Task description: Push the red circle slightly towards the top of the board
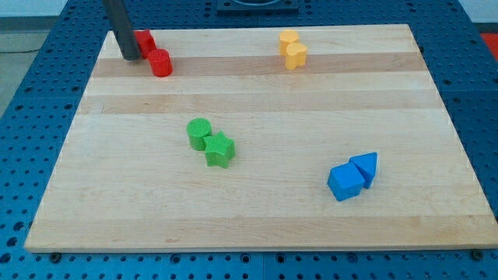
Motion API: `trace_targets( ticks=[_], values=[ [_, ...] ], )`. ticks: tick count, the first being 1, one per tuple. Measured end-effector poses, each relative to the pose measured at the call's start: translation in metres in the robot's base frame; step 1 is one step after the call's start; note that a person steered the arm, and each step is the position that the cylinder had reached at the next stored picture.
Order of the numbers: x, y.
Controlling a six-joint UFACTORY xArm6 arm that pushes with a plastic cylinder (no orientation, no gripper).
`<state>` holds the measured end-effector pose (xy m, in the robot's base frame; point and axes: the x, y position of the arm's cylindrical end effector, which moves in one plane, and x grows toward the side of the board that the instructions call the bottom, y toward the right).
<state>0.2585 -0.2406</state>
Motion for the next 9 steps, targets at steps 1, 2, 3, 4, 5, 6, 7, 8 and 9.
trace_targets(
  ticks=[1, 2, 3, 4, 5, 6, 7, 8, 9],
  values=[
    [0.012, -0.018],
    [0.065, -0.012],
    [0.103, 0.028],
    [0.108, 0.068],
    [0.089, 0.076],
    [0.088, 0.076],
    [0.088, 0.074],
    [0.083, 0.065],
    [0.071, 0.051]
  ],
)
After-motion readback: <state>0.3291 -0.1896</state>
